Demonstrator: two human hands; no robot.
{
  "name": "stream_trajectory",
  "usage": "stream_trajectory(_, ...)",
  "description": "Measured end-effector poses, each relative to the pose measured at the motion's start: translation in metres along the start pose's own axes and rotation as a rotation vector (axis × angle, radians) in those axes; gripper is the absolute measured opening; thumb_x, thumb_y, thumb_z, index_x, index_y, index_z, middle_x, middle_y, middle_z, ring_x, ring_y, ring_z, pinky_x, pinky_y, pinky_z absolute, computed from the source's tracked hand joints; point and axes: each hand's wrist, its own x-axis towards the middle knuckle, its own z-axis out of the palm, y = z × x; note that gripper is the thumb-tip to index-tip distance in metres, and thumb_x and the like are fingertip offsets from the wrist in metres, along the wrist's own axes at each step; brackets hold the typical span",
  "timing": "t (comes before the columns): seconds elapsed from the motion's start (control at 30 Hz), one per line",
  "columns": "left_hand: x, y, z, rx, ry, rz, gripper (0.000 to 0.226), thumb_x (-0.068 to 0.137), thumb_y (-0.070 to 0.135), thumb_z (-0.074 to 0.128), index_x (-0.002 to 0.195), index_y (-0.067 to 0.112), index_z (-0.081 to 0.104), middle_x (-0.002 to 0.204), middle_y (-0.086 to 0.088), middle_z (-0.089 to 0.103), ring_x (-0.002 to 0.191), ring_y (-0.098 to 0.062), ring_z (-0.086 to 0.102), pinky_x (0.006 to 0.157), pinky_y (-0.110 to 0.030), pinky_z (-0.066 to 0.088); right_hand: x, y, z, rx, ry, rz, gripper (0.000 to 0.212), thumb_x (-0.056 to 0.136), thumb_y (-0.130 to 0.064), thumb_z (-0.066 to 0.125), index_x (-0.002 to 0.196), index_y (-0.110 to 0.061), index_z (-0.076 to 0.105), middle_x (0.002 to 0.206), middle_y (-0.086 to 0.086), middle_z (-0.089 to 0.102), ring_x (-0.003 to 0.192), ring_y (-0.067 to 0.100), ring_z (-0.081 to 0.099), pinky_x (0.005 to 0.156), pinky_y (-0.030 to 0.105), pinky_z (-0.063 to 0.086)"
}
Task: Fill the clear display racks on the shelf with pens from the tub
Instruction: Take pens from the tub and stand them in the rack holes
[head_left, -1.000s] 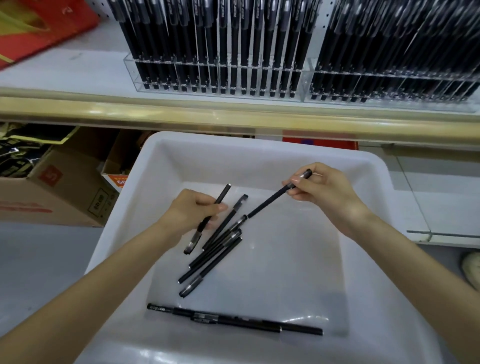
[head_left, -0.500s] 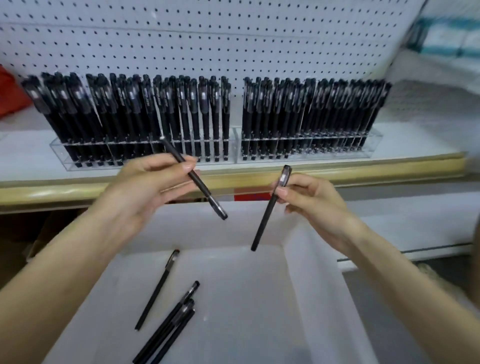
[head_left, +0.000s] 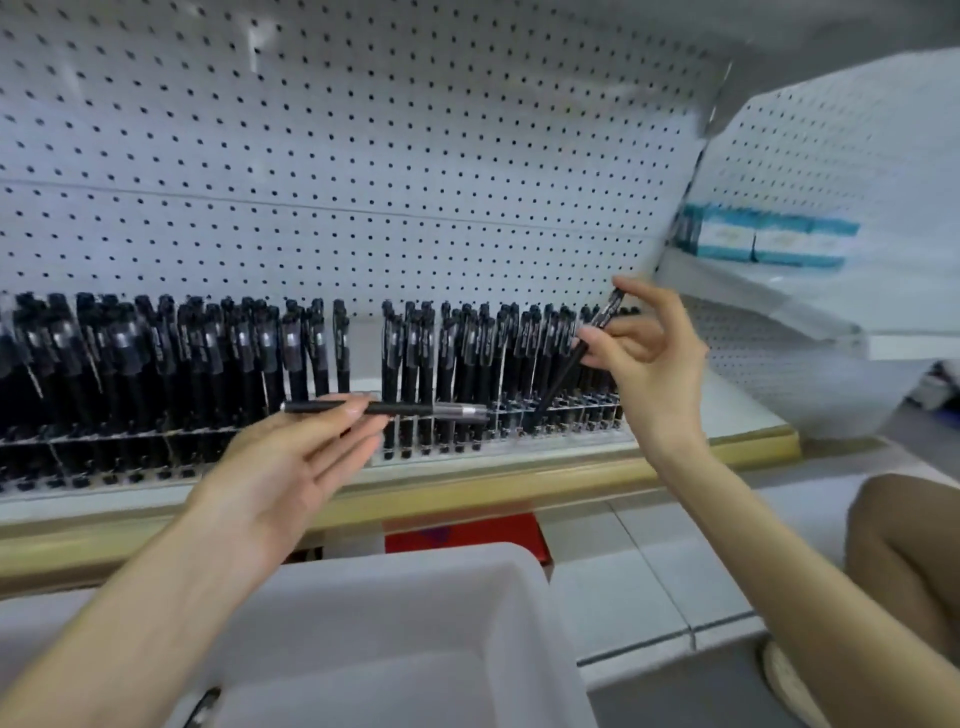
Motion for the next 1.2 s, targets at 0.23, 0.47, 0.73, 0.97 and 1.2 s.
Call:
stream_trajectory(0.23, 0.004, -0.008, -0.010, -0.101, -0.011, -0.085, 0.039, 0.056, -0.003, 0.078, 0.093, -0.010, 0.069, 0.106, -0.021, 0.070, 0.094, -0.025, 0.071, 0.062, -0.027, 0.058, 0.012, 0.017, 0.027, -0.103, 0.034, -0.149, 0.046, 0.079, -0.014, 0.076, 0.105, -0.043, 0.053, 0.076, -0.012, 0.063, 0.072, -0.001, 0.061, 0.076, 0.016, 0.051)
stream_trajectory(0.47, 0.003, -0.010, -0.008, -0.122, -0.011, -0.090, 0.036, 0.070, -0.004, 0.061, 0.105, -0.008, 0.064, 0.102, -0.022, 0.071, 0.090, -0.022, 0.072, 0.068, -0.029, 0.059, 0.009, 0.039, 0.037, -0.198, -0.147, -0.208, 0.044, 0.078, -0.018, 0.076, 0.113, -0.034, 0.056, 0.082, -0.014, 0.062, 0.081, -0.001, 0.061, 0.076, 0.010, 0.048)
stream_trajectory(0.73, 0.007, -0.013, -0.009, -0.175, 0.001, -0.107, 0.035, 0.069, -0.003, 0.061, 0.104, -0.008, 0.065, 0.103, -0.022, 0.070, 0.090, -0.022, 0.072, 0.069, -0.030, 0.058, 0.013, 0.048, 0.038, -0.188, -0.242, -0.210, 0.050, 0.078, -0.014, 0.076, 0.115, -0.037, 0.052, 0.089, -0.012, 0.062, 0.084, 0.002, 0.061, 0.078, 0.013, 0.050)
stream_trajectory(0.97, 0.008, -0.015, -0.007, -0.206, -0.005, -0.123, 0.017, 0.069, -0.004, 0.061, 0.083, -0.009, 0.070, 0.101, -0.020, 0.071, 0.092, -0.022, 0.071, 0.070, -0.030, 0.058, 0.013, 0.055, 0.039, -0.254, -0.300, -0.293, 0.056, 0.076, -0.010, 0.077, 0.121, -0.034, 0.054, 0.089, -0.003, 0.058, 0.077, 0.009, 0.057, 0.076, 0.015, 0.050)
stream_trajectory(1.2, 0.010, -0.020, -0.006, -0.274, -0.007, -0.161, 0.015, 0.070, -0.006, 0.061, 0.078, -0.007, 0.074, 0.102, -0.021, 0.071, 0.092, -0.023, 0.071, 0.069, -0.028, 0.058, 0.012, 0.053, 0.040, -0.264, -0.324, -0.222, 0.059, 0.078, -0.011, 0.076, 0.124, -0.037, 0.049, 0.087, -0.003, 0.059, 0.074, 0.010, 0.056, 0.072, 0.017, 0.049)
